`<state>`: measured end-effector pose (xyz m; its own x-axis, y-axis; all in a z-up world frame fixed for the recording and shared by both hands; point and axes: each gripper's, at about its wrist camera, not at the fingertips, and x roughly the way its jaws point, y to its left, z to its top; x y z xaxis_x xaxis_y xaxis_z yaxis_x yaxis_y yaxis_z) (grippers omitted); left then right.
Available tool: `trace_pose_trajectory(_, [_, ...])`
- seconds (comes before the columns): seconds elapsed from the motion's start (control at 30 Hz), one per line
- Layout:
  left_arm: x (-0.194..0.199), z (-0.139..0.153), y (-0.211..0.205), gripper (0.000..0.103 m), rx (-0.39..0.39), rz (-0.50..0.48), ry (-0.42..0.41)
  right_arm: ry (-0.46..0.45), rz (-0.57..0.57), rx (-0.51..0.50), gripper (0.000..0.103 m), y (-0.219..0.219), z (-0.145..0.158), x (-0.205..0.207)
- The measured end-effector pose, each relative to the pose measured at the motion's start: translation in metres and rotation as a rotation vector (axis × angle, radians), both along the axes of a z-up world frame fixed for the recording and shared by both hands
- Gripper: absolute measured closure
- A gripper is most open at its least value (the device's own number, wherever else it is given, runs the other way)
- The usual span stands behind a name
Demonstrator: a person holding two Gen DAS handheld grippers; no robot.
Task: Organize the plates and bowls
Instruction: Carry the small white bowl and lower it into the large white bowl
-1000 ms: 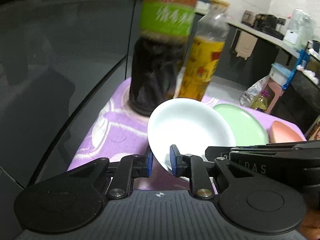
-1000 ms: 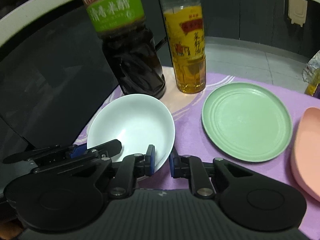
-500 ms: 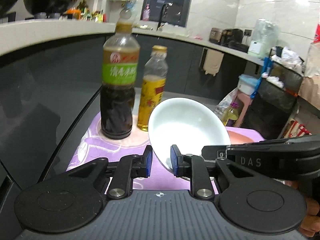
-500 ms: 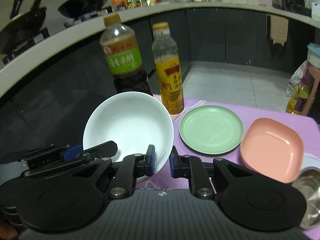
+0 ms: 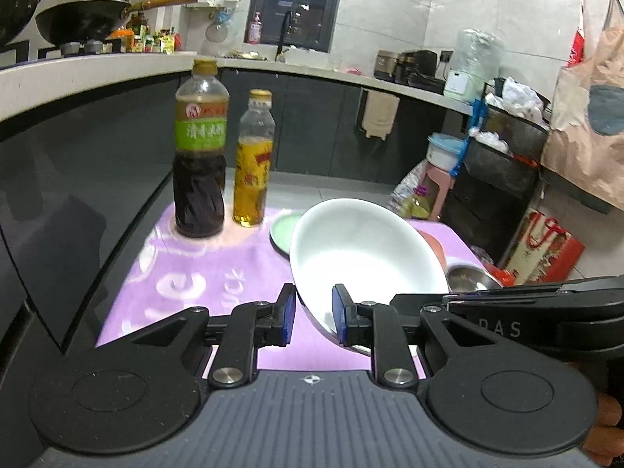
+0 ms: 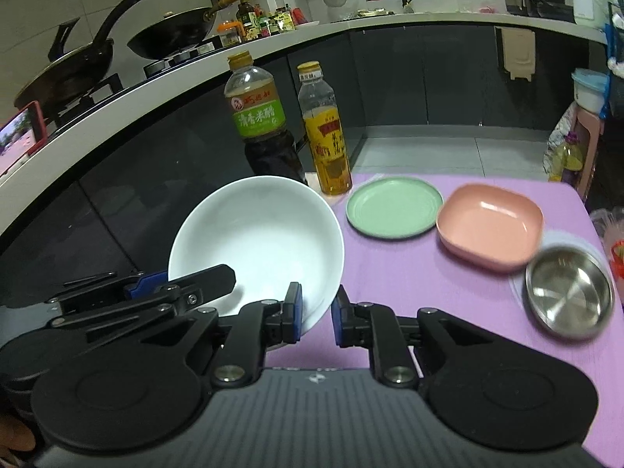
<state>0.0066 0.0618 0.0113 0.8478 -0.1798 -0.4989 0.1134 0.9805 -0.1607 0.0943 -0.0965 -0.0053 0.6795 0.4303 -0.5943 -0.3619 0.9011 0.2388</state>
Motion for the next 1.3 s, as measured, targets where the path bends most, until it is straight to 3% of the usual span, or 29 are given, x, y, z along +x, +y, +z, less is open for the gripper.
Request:
trace_pose_trajectory(0.63, [-0.062,-0.024,-0.017,0.085,0.049,-0.056,0.073,0.063,-0.036,0.031,0.094,-0.014,-0.031,-0.074])
trace_pose_trajectory(1.3, [-0.077,-0.053,-0.025,0.085,0.099,-0.103,0.182,0.12,-0.049,-0.028,0.094,-0.014,-0.059,-0.098])
